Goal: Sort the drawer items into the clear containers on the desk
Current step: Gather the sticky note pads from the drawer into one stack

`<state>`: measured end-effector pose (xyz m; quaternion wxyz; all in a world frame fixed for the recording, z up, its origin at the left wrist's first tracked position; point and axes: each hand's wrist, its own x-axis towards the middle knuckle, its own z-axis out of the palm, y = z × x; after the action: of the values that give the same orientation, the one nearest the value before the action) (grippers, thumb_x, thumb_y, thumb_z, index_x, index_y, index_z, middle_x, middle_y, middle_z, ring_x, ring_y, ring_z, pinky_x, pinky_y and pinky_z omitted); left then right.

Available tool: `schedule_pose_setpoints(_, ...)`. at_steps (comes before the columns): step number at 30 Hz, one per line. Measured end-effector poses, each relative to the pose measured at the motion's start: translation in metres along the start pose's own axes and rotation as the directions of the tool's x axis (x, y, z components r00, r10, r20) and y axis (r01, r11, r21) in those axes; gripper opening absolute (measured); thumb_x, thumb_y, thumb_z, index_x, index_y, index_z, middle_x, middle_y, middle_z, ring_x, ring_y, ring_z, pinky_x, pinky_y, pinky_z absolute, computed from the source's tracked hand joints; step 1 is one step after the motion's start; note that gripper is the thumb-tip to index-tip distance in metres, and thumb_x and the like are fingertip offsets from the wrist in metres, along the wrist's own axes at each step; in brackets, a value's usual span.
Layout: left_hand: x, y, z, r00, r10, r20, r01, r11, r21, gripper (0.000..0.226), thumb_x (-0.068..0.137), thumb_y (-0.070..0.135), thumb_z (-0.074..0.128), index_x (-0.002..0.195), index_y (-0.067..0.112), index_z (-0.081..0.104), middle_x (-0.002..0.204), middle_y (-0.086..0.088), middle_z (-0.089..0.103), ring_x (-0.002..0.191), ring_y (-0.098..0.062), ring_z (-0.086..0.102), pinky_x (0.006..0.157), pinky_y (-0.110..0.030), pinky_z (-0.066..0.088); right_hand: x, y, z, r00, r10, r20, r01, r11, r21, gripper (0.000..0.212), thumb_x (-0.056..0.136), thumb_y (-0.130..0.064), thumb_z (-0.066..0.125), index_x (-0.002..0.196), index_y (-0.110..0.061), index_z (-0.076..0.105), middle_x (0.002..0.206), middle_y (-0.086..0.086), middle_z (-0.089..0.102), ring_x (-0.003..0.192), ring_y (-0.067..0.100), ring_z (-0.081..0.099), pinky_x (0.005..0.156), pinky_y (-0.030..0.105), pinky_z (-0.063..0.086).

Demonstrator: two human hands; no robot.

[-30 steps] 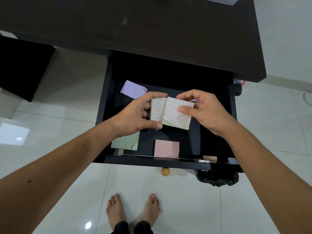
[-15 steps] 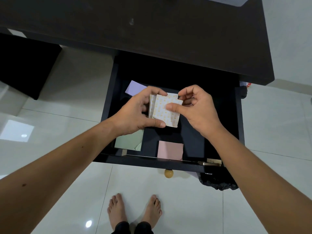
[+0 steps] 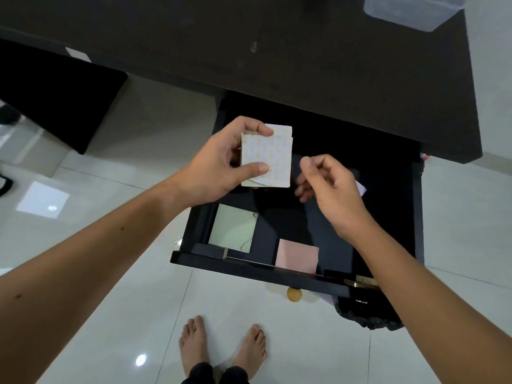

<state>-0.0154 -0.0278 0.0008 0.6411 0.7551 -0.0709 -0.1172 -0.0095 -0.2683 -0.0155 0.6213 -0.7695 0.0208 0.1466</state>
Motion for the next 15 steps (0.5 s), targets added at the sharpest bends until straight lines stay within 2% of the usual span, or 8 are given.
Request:
schedule_pose_setpoints(3, 0.004, 0.002, -0.019, 0.999, 0.022, -0.05, -0.022, 1.0, 0.005, 0.047, 0.093, -0.002, 0.075, 0.131, 0.019, 0.055, 0.126, -0.014, 0.065, 0.116, -0.038, 0.064, 0.099, -0.052, 0.058, -0.002, 0.018, 0.007, 0.981, 0.006, 0.192, 0.037, 0.975, -0.219, 0.01, 0.096, -0.029, 0.075, 0.104, -0.024, 0.074, 0.094, -0.002, 0.076, 0.086, 0.019, 0.071, 0.079, 0.032, 0.057)
schedule_pose_setpoints(7, 0.005, 0.001, -0.027, 0.998, 0.017, -0.056, -0.017, 1.0, 0.0, 0.048, 0.092, -0.005, 0.076, 0.133, 0.013, 0.057, 0.129, -0.02, 0.067, 0.116, -0.036, 0.066, 0.099, -0.046, 0.059, -0.006, 0.029, 0.029, 0.896, 0.029, 0.444, 0.204, 0.86, -0.468, 0.045, 0.081, -0.041, 0.088, 0.124, -0.032, 0.076, 0.101, -0.014, 0.071, 0.095, 0.008, 0.066, 0.084, 0.023, 0.053)
schedule_pose_setpoints(9, 0.004, 0.001, -0.027, 0.998, 0.017, -0.058, -0.018, 1.0, -0.01, 0.048, 0.092, -0.005, 0.076, 0.134, 0.011, 0.058, 0.128, -0.017, 0.068, 0.114, -0.029, 0.07, 0.097, -0.04, 0.061, -0.006, 0.033, 0.037, 0.882, 0.024, 0.471, 0.286, 0.768, -0.573, 0.058, 0.078, -0.052, 0.086, 0.132, -0.034, 0.072, 0.099, -0.024, 0.062, 0.102, 0.008, 0.059, 0.086, 0.024, 0.046)
schedule_pose_setpoints(11, 0.003, 0.001, -0.028, 0.998, 0.018, -0.065, -0.02, 0.999, -0.029, 0.049, 0.092, -0.005, 0.076, 0.134, 0.011, 0.058, 0.127, -0.014, 0.07, 0.111, -0.021, 0.071, 0.095, -0.034, 0.061, -0.005, 0.035, 0.04, 0.888, 0.003, 0.46, 0.314, 0.726, -0.612, 0.062, 0.077, -0.057, 0.085, 0.133, -0.035, 0.07, 0.097, -0.029, 0.057, 0.106, 0.011, 0.055, 0.087, 0.026, 0.042)
schedule_pose_setpoints(15, 0.003, 0.001, -0.029, 0.997, 0.019, -0.069, -0.022, 0.999, -0.049, 0.049, 0.091, -0.003, 0.077, 0.133, 0.015, 0.059, 0.124, -0.011, 0.071, 0.112, -0.024, 0.072, 0.095, -0.033, 0.061, -0.003, 0.04, 0.042, 0.907, 0.003, 0.421, 0.262, 0.777, -0.572, 0.048, 0.073, -0.051, 0.09, 0.116, -0.036, 0.077, 0.1, -0.025, 0.058, 0.105, 0.012, 0.059, 0.088, 0.028, 0.046)
